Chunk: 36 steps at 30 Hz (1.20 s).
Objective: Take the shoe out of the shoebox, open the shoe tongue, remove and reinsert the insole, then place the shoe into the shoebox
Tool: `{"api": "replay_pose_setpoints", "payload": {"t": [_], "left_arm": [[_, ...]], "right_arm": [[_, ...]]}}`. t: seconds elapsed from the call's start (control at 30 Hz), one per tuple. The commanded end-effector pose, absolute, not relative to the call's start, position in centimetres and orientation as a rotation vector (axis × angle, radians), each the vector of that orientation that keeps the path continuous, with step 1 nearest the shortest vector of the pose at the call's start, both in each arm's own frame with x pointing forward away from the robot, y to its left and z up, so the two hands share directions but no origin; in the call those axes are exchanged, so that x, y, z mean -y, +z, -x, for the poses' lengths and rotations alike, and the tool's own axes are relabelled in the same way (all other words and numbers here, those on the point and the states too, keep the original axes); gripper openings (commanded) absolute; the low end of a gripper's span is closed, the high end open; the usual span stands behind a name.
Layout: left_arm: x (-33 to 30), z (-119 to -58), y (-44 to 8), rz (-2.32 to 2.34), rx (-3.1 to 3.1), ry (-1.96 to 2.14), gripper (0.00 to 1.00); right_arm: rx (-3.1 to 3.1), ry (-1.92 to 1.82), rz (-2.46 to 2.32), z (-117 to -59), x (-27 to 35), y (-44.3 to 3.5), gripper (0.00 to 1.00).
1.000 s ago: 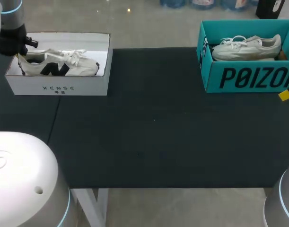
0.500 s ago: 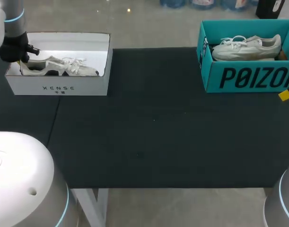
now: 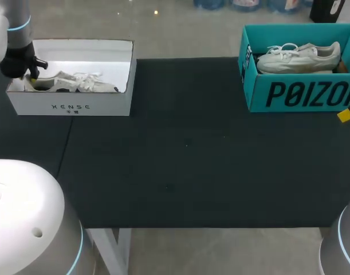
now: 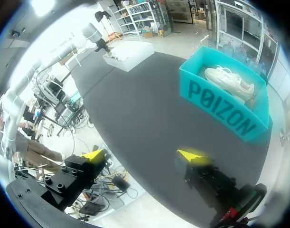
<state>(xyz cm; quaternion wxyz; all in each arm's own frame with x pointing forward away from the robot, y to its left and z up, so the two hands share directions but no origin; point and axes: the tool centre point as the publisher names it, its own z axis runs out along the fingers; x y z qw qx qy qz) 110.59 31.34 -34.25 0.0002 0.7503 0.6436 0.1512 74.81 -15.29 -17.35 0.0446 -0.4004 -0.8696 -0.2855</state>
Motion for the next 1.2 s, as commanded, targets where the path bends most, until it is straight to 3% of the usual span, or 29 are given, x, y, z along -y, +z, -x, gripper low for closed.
{"api": "replay_pose_setpoints", "payload": {"t": [0.03,0.33,0.67,1.0,1.2], "left_arm": [[-31.3,-110.6,-33.0,-2.326,-2.020,0.486,1.00],[-27.6,-109.2,-26.9,-2.161,-1.999,0.512,1.00],[-17.2,-102.4,-20.6,-2.016,-1.939,0.494,1.00],[-9.8,-99.8,-18.8,-1.952,-1.965,0.448,1.00],[-9.8,-99.8,-18.8,-1.952,-1.965,0.448,1.00]], "right_arm": [[2.656,-0.867,1.224,-74.9,15.3,-17.4,1.00],[2.656,-0.867,1.224,-74.9,15.3,-17.4,1.00],[2.656,-0.867,1.224,-74.9,15.3,-17.4,1.00],[2.656,-0.867,1.224,-74.9,15.3,-17.4,1.00],[2.656,-0.867,1.224,-74.9,15.3,-17.4,1.00]]}}
